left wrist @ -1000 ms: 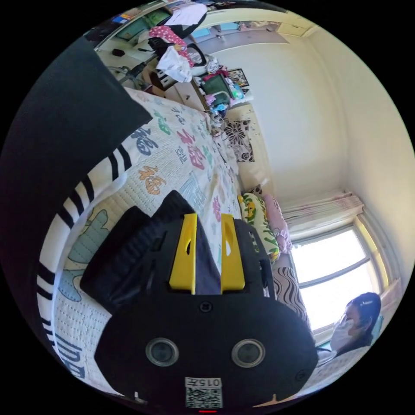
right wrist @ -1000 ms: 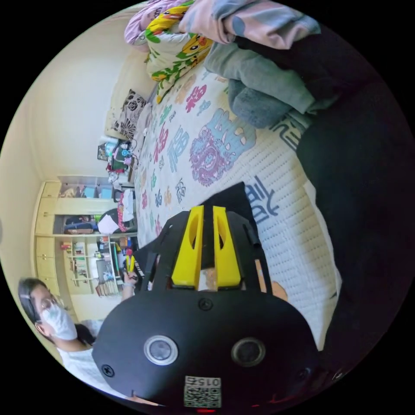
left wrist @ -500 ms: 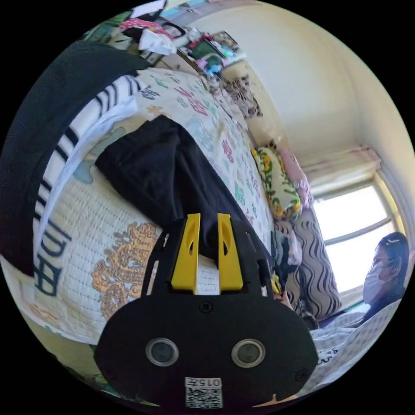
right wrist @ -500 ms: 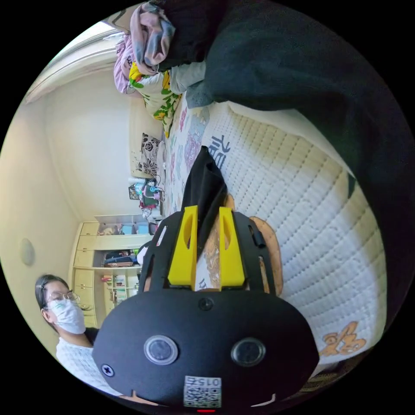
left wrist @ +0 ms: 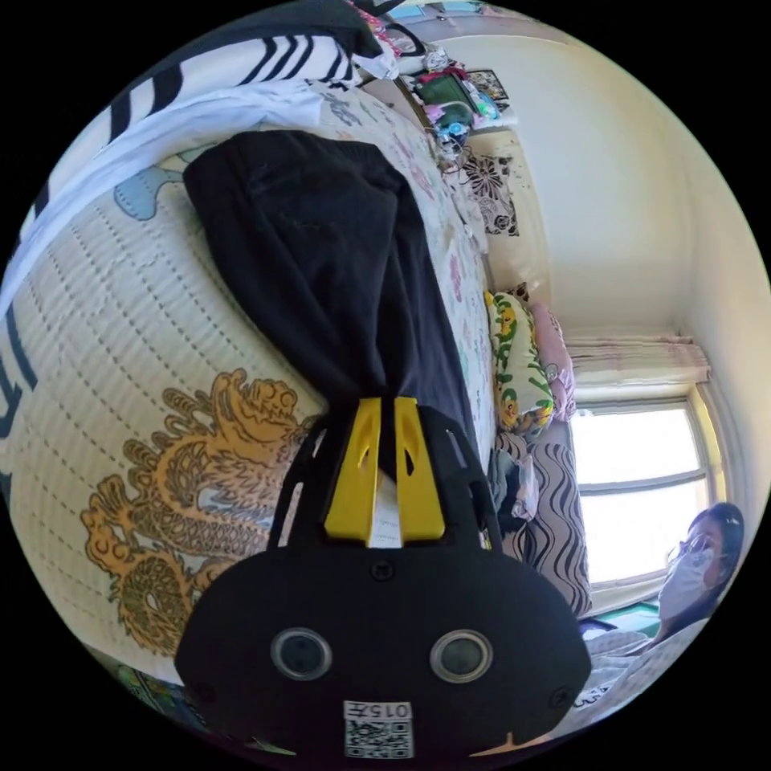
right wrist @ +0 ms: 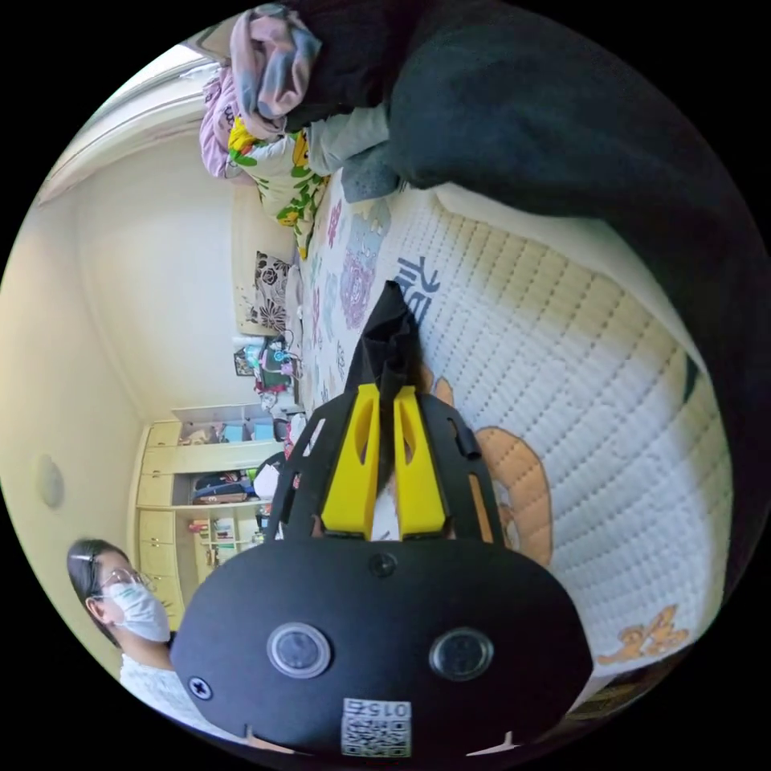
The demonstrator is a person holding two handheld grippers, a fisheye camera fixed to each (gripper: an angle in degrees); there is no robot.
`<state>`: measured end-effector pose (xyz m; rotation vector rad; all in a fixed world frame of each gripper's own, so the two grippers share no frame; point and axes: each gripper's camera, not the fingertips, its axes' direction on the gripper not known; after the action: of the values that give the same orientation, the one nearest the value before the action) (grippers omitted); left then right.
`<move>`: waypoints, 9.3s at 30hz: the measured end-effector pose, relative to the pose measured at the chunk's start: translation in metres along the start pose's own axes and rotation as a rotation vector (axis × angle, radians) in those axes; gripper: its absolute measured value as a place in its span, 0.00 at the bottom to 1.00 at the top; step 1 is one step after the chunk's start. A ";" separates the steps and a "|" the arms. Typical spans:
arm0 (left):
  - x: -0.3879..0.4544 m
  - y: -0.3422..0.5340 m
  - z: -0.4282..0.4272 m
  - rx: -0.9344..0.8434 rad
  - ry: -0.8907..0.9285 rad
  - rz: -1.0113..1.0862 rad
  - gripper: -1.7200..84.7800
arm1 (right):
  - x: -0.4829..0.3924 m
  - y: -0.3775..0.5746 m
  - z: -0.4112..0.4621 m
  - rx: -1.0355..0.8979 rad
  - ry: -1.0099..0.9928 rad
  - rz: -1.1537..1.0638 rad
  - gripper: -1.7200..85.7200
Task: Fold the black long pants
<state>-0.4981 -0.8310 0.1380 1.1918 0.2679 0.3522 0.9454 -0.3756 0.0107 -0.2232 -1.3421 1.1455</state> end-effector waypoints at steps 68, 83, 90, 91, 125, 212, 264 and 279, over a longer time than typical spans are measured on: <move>0.165 0.386 0.731 -1.816 0.579 1.236 0.02 | 0.307 0.097 -0.076 0.383 -0.227 -0.196 0.03; 0.210 0.042 0.329 -1.316 0.794 1.314 0.02 | 0.163 0.312 0.252 -0.104 -0.231 -0.809 0.03; 0.122 -0.123 0.160 -0.783 0.566 1.012 0.02 | 0.201 0.411 0.492 -0.314 -0.056 -0.880 0.05; 0.115 -0.135 0.144 -0.693 0.559 0.977 0.02 | 0.207 0.418 0.516 -0.354 -0.013 -0.885 0.06; 0.182 -0.187 -0.022 -0.265 -0.265 0.669 0.04 | 0.388 0.326 0.749 -0.855 0.401 -0.929 0.02; 0.298 0.334 0.564 -1.625 -0.179 2.008 0.17 | 0.428 -0.085 0.256 -0.568 0.145 -0.469 0.12; 0.169 0.001 -0.148 -0.510 -0.052 0.530 0.15 | 0.513 0.177 0.513 -0.747 0.093 -0.779 0.10; 0.181 -0.044 -0.169 -0.616 0.232 0.417 0.17 | 0.583 0.099 0.568 -1.003 -0.092 -0.344 0.12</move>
<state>-0.3919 -0.6273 0.0346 0.5872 0.0926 0.8729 0.3103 -0.1576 0.4813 -0.6317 -1.8627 0.1232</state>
